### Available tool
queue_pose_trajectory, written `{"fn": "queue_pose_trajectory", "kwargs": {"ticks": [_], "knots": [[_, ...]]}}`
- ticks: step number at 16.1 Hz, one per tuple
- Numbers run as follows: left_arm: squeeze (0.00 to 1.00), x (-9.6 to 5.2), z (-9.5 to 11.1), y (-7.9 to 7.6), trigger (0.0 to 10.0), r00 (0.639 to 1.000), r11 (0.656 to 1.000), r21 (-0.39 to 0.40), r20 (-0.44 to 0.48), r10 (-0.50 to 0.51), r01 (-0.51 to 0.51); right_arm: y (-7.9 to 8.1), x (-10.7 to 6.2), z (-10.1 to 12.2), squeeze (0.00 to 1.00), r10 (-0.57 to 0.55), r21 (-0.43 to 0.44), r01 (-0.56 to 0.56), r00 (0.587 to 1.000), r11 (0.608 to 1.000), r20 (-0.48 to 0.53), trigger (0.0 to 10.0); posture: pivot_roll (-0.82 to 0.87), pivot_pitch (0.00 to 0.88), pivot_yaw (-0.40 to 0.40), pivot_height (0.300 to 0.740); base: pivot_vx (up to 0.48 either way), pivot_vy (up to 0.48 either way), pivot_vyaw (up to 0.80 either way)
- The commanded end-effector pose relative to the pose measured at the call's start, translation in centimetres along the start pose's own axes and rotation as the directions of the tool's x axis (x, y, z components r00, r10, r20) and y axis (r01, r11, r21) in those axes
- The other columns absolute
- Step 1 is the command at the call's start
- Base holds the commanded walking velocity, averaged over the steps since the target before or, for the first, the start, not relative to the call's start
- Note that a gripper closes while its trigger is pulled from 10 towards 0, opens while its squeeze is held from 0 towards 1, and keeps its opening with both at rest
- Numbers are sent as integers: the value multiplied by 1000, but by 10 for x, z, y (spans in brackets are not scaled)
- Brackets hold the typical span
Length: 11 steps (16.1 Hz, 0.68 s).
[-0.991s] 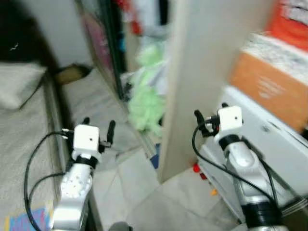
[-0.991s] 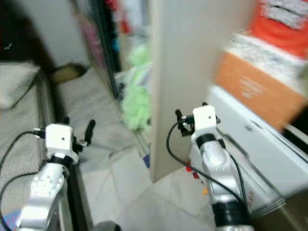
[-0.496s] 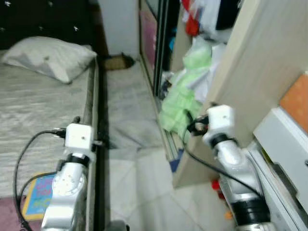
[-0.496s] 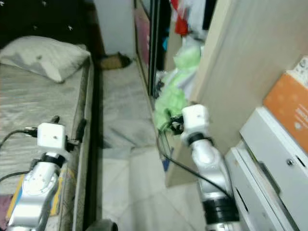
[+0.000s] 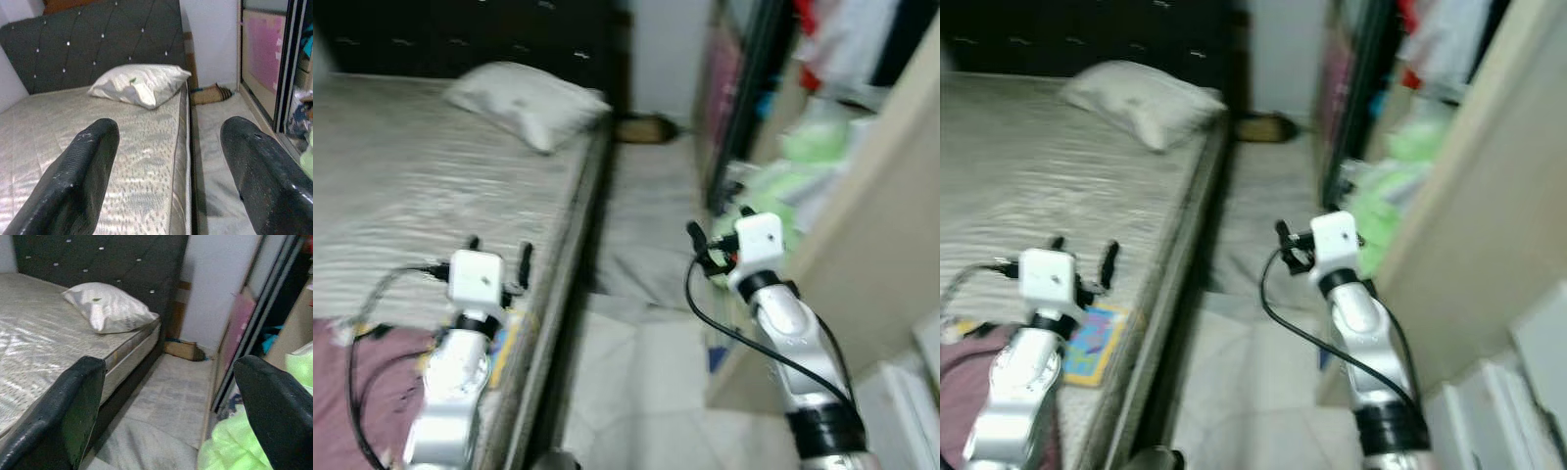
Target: Clean up the room
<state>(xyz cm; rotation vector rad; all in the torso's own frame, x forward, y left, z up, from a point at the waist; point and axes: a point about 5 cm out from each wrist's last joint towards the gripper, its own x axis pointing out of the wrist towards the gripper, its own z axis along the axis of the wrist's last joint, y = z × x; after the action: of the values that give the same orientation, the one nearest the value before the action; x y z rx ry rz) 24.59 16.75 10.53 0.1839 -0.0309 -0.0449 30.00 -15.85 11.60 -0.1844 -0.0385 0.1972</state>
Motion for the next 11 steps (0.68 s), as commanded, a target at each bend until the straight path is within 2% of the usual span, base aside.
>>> {"fn": "queue_pose_trajectory", "kwargs": {"ticks": [1, 6, 8, 11], "knots": [[0, 1, 3, 1, 10000, 1000, 1000, 11, 14, 4, -4, -2, 0, 1, 0, -7, 11, 7, 1000, 1000, 6, 10000, -36, 0, -47, 740, 0, 0, 800], [0, 2, 3, 2, 10000, 1000, 1000, 12, 15, 5, -5, 3, 3, 2, 0, -39, 35, 39, 999, 999, 9, 10000, -31, 0, -51, 740, 0, 0, 800], [0, 3, 4, 1, 10000, 1000, 1000, 12, 17, 4, -4, 0, 13, 0, 0, -157, 121, 160, 987, 980, -37, 10000, -25, 0, -52, 740, 0, 0, 800], [0, 5, 4, 0, 10000, 1000, 1000, 13, 19, -5, 5, -10, 35, 0, 0, -255, 157, 272, 960, 950, -117, 10000, -22, 0, -49, 740, 0, 0, 800]]}}
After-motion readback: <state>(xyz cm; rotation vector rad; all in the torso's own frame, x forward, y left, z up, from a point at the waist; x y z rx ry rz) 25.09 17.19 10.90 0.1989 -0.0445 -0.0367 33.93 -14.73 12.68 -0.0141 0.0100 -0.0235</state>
